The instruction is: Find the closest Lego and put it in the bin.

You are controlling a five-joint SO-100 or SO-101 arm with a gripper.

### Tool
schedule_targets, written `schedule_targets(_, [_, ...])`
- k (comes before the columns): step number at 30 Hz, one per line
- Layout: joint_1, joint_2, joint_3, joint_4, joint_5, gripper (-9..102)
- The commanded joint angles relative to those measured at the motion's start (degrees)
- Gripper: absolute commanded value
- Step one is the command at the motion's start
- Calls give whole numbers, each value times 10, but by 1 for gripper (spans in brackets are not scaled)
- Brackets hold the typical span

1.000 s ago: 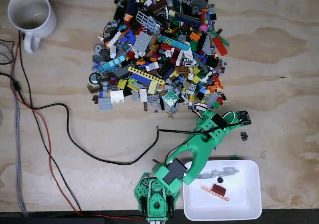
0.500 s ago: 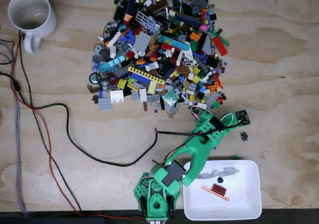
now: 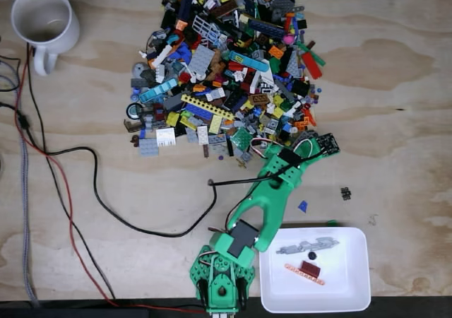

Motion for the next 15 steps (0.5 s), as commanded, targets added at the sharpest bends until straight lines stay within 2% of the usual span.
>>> schedule_targets(1, [12, 19, -40, 47, -10, 20])
schedule_targets(9, [94, 28, -75, 103, -58, 20])
schedule_targets(15, [91, 18, -32, 46, -63, 23])
